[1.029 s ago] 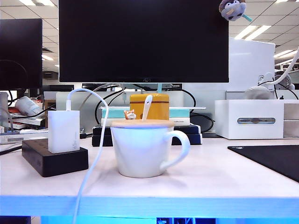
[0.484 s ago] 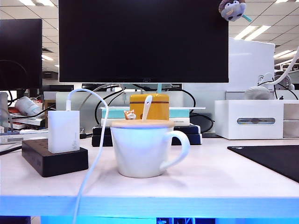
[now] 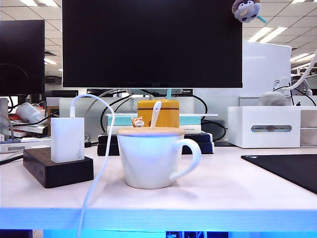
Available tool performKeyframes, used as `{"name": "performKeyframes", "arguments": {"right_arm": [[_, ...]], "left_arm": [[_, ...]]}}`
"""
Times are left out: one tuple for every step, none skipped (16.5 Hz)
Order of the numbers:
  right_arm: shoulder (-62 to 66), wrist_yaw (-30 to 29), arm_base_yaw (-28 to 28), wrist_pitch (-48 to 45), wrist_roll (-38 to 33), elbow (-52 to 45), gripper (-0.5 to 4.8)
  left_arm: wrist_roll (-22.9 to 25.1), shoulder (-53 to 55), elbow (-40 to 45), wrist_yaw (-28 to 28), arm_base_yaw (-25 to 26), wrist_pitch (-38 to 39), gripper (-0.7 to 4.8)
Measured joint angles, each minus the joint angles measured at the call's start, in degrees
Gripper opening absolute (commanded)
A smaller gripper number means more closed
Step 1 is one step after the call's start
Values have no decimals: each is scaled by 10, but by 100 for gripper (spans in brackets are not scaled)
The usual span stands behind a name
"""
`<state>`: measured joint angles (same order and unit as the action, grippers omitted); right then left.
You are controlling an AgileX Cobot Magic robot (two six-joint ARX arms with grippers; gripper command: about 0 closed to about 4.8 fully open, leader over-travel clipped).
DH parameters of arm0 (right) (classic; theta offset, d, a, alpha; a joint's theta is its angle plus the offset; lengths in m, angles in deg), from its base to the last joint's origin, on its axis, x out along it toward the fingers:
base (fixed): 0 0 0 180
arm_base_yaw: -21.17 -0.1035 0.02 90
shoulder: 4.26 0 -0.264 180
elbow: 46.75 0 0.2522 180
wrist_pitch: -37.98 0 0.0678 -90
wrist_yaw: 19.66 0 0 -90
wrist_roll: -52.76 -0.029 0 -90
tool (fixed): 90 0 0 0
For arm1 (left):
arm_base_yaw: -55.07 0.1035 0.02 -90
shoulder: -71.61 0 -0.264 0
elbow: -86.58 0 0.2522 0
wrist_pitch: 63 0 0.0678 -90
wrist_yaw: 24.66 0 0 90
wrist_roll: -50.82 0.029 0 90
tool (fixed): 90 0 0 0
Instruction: Plug the white charger into the left socket.
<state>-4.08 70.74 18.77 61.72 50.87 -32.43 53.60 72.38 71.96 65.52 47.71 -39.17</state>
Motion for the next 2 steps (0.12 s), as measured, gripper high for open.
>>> {"name": "performKeyframes", "arguments": {"right_arm": [[0,0,0,0,0,0,0],[0,0,0,0,0,0,0]], "left_arm": [[0,0,0,0,0,0,-5],[0,0,0,0,0,0,-5]]}}
